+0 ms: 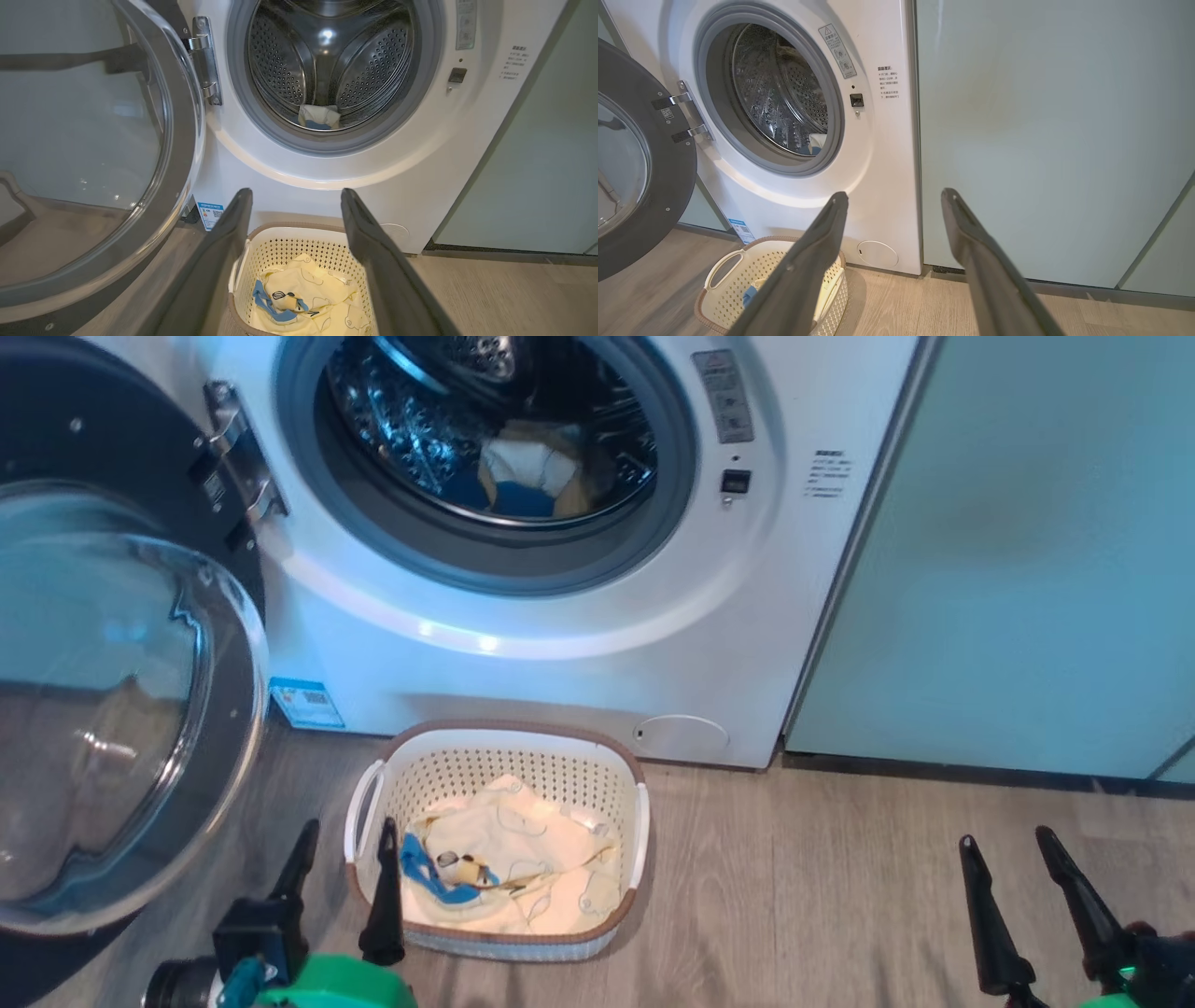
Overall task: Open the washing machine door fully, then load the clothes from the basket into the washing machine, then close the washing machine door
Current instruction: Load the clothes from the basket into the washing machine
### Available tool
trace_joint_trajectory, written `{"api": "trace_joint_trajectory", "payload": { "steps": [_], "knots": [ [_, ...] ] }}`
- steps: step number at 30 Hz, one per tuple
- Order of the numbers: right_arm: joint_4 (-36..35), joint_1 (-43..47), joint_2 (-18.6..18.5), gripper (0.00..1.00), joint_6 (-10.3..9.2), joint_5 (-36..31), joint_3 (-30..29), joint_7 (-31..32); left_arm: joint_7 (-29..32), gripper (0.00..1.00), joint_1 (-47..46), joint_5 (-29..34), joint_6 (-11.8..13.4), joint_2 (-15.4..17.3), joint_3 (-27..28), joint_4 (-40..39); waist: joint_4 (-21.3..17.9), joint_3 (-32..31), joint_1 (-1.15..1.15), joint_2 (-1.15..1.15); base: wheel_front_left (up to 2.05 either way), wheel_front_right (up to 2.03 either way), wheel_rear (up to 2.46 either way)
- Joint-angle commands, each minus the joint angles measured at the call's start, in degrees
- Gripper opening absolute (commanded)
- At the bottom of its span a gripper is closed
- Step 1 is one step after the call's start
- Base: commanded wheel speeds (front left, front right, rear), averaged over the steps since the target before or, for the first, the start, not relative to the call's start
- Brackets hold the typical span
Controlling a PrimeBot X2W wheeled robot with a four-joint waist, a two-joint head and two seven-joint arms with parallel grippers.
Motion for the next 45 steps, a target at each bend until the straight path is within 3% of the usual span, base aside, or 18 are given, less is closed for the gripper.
{"api": "trace_joint_trajectory", "payload": {
  "steps": [1, 33, 39, 45],
  "knots": [
    [-2.29, -1.03, -0.97, 1.00, -0.16, -0.19, 1.11, 0.24, -0.36, 1.00, -1.78, 0.69, -0.18, 0.13, 2.57, -1.53, -0.53, -0.66, 0.01, 0.00, 0.00, 0.00, 0.00],
    [-2.37, -1.41, -0.97, 1.00, -0.16, 0.78, 1.37, -0.26, 0.83, 1.00, -3.82, 2.54, -3.00, -1.34, 2.15, 1.61, -1.90, 1.94, 0.01, 0.00, 0.00, 0.00, 0.00],
    [-2.27, -2.57, -0.97, 1.00, -0.16, 1.30, 1.60, -0.76, 3.90, 1.00, -8.41, 1.23, -5.50, -1.70, 0.57, 7.65, -2.41, 5.09, 0.01, 0.00, 0.00, 0.00, 0.00],
    [-2.01, -4.62, -0.97, 1.00, -0.16, 1.83, 1.63, -1.42, 6.88, 1.00, -16.86, -1.01, -10.62, -3.29, -1.59, 20.08, -4.02, 9.78, 0.01, 0.00, 0.00, 0.00, 0.00]
  ]
}}
